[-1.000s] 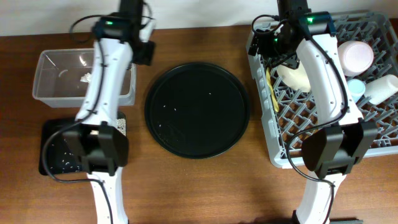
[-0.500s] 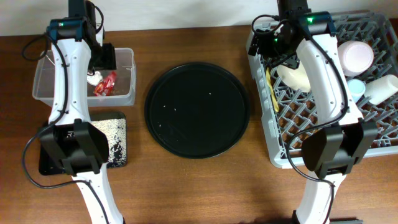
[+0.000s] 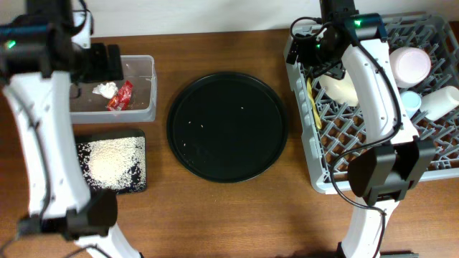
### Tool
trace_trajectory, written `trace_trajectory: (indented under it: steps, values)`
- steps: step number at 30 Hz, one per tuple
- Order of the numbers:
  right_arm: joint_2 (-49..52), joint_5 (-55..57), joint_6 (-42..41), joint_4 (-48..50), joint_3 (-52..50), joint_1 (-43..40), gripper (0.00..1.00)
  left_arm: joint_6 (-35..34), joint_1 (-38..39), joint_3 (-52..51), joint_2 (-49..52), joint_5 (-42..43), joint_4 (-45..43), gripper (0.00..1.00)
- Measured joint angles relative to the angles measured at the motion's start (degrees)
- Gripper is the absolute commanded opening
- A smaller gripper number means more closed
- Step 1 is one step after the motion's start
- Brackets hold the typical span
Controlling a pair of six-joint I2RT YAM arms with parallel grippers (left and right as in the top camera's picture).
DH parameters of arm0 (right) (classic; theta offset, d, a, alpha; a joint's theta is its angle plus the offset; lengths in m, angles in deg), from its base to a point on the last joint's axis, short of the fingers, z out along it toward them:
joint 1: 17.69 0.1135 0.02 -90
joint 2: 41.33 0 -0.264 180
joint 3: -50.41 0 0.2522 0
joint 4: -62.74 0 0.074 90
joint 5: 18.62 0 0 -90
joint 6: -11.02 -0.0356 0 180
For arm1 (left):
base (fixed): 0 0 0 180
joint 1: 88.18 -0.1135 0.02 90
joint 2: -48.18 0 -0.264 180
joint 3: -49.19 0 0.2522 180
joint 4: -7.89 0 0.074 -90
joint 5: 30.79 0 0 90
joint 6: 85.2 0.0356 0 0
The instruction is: Sort waste into correct bins and load items into the dishwasher rack
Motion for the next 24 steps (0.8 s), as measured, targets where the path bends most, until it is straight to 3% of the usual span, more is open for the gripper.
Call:
trace_trajectory:
  steps: [7,19,24]
  values:
    - [0.00,0.00,0.04,-0.04,0.00,0.00,0.98,-0.11,0.00,0.70,-6.80,0.00,-6.75,0.99]
    - [-0.26,0.09,0.00,-0.02,0.00,0.50,0.98,-0.11,0.00,0.70,-6.69,0.00,-6.86,0.99]
    - [-6.12,4.94,2.82,-0.02,-0.02,7.13,0.98,-0.11,0.00,0.70,-6.69,0.00,-6.86,0.99]
